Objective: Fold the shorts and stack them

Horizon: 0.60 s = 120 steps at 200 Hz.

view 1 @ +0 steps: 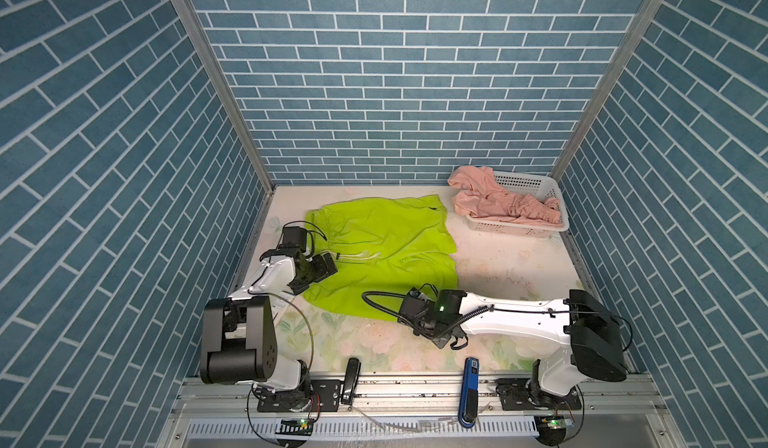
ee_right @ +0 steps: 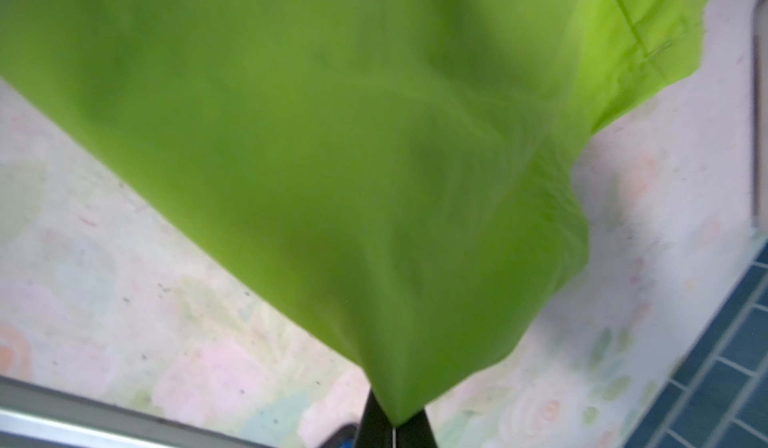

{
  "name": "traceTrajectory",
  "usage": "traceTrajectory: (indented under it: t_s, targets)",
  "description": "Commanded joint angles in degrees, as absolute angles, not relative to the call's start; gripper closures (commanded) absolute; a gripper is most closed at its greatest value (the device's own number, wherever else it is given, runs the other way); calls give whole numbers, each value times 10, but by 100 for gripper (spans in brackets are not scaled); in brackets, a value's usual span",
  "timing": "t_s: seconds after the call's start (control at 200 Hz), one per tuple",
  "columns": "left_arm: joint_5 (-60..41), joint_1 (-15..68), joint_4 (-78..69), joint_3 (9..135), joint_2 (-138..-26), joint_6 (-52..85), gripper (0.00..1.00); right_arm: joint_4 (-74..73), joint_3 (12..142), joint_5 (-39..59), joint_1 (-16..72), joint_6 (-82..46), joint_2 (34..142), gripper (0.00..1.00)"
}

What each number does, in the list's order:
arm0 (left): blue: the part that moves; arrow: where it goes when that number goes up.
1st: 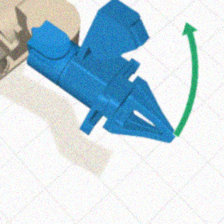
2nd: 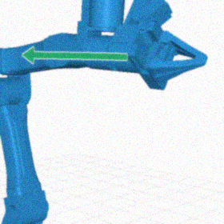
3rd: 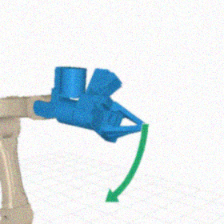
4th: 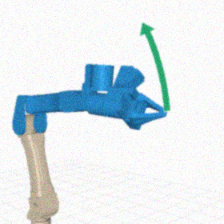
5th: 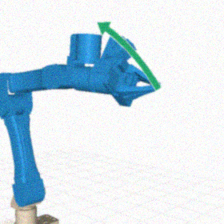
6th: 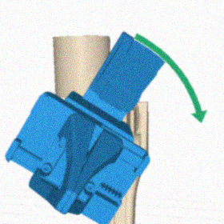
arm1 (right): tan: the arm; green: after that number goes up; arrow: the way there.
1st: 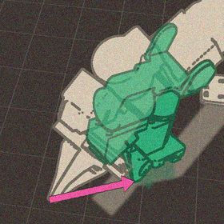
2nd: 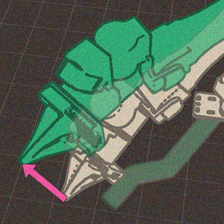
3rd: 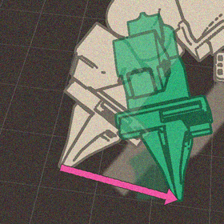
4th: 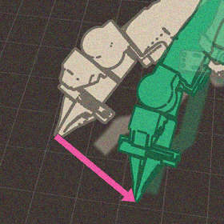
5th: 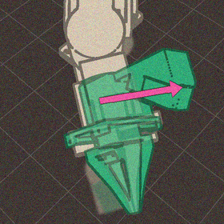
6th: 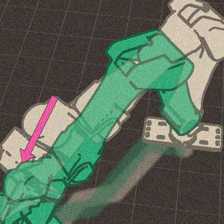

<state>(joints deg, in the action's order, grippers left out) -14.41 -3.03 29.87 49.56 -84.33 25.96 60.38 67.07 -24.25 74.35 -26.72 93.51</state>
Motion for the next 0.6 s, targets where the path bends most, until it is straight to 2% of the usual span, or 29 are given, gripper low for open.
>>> traceTrajectory:
  t_s: [0.0,0.175,0.325,0.44,0.595]
  targets:
    - [-128,-30,313,493,-844,250,0,757,708,-297,745,-222,956,100]
    - [-121,-30,316,493,-841,248,0,758,712,-299,746,-201,951,97]
    - [-120,-30,318,496,-844,246,0,779,739,-309,746,-181,980,61]
    - [-121,-31,320,495,-838,249,0,739,742,-281,745,-181,965,51]
    - [-118,-31,353,505,-799,264,0,618,692,-217,703,-254,828,34]
